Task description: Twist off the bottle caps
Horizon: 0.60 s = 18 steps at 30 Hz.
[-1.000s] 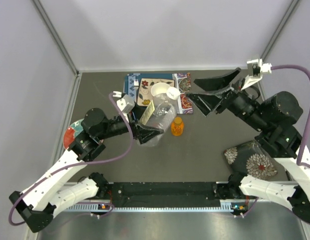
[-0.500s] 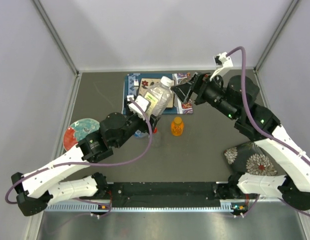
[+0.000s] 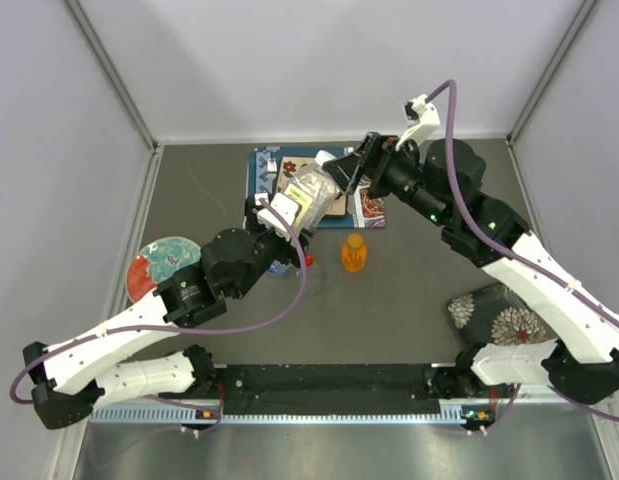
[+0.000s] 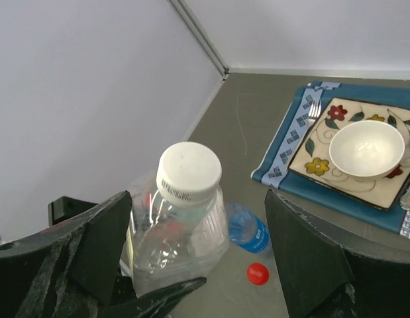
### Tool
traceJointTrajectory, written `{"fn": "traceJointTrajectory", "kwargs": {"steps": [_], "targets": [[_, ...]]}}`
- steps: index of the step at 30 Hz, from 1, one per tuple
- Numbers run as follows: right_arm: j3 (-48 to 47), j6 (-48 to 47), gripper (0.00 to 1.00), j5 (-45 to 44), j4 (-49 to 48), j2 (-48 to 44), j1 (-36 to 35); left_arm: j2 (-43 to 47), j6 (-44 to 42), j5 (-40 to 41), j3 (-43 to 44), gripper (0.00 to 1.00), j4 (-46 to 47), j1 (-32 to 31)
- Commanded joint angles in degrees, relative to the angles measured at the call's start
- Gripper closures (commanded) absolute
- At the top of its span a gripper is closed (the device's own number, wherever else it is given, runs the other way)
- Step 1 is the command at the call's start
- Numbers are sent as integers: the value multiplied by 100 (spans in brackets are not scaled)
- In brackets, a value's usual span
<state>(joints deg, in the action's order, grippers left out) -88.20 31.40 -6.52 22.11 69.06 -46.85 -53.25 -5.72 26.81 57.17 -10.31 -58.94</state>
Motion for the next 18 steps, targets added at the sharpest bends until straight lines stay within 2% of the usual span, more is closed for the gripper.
{"fn": "traceJointTrajectory", "kwargs": {"steps": [1,7,11,14,15,18], "targets": [[-259,182,18,142,-576,195,-35,236,-9,-105,-91,74,485,-48],[-285,244,20,178,-734,363,-26,368,0,-202,-188,73,530,-65],[-83,288,26,117,-962,319,-26,386,0,-220,-232,73,530,-74],[-13,288,36,177,-1050,310,-26,395,0,-229,-259,73,547,-74],[-4,288,43,213,-1051,319,-26,403,18,-229,-276,73,556,-74],[31,279,50,327,-1059,345,-26,430,0,-229,-285,73,573,-74]]}}
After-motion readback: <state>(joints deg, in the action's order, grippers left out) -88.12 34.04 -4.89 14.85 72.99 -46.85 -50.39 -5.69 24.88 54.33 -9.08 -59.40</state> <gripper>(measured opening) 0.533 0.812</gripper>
